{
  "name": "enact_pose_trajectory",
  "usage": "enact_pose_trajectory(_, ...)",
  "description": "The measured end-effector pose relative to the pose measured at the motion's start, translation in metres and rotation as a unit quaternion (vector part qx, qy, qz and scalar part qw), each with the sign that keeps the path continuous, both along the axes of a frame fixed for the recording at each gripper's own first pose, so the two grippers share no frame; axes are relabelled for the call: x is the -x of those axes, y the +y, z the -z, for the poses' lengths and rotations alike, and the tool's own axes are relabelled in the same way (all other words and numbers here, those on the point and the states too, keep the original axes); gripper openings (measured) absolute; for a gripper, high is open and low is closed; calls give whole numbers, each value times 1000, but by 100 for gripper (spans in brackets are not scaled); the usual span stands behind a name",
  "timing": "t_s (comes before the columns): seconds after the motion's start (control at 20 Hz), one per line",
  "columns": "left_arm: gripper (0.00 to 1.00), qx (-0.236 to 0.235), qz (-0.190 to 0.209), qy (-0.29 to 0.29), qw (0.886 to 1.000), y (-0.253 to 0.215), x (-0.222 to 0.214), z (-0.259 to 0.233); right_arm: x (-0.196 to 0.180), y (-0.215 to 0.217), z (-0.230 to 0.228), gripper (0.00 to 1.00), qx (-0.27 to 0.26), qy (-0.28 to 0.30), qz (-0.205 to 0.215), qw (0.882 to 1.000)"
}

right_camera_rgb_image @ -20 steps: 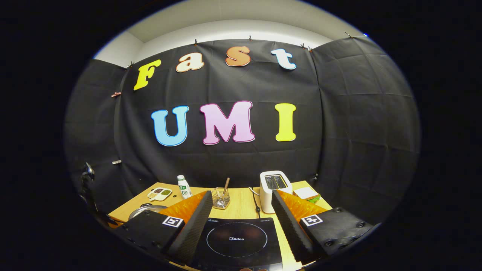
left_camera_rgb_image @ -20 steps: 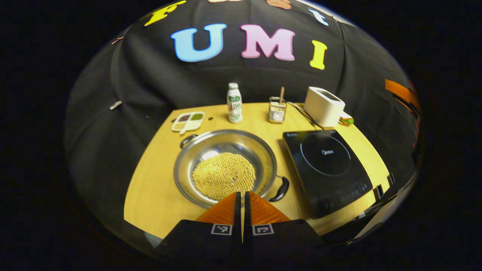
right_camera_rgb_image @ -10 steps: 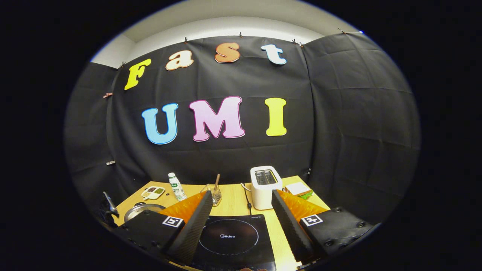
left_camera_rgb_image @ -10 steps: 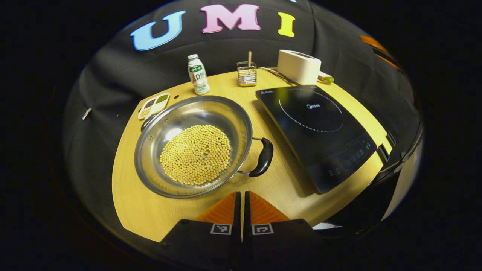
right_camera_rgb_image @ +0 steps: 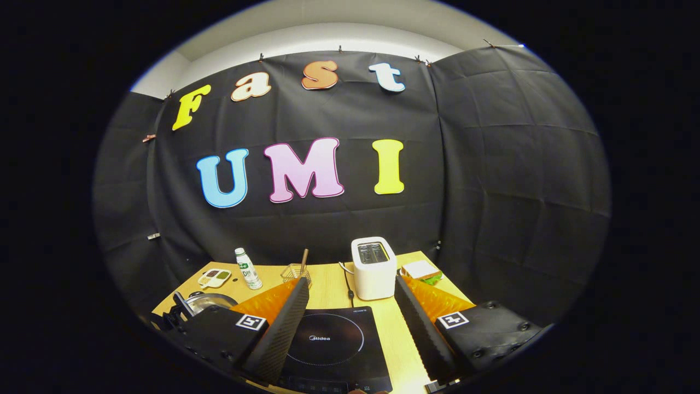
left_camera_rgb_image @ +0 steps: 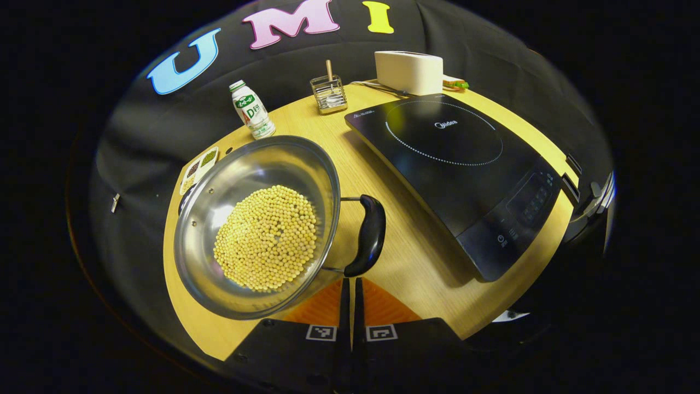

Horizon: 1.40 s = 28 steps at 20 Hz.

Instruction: First push the handle of the pot to place it horizontally, then grasp the pot with both hands and set it on the induction cooktop.

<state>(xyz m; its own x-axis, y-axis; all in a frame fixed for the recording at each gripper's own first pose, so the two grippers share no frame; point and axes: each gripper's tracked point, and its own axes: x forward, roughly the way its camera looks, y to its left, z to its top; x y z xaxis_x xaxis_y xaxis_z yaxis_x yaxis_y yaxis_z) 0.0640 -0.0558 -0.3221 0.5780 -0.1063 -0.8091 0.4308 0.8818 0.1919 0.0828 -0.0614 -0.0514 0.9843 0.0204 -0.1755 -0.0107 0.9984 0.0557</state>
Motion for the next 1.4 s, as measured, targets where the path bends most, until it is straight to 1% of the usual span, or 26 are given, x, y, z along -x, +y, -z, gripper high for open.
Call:
enact_pose_trajectory(0.25,5,11,5,-1,1000,-9,-11,-2,4,-4,2,98,-4,3,6,1000)
enact_pose_trajectory(0.5,5,31,-14,-6,999,-16,-21,-3,6,-2,2,98,-3,4,2,1000)
enact_pose_trajectory(1.1,5,84,-61,-24,994,-50,-64,-7,12,6,9,98,7,20,-18,1000)
enact_pose_trajectory(1.2,5,96,-70,-25,993,-54,-72,-8,11,4,4,98,2,13,-16,1000)
enact_pose_trajectory(1.4,5,101,-78,-32,991,-60,-88,-9,5,-1,14,98,-1,25,-14,1000)
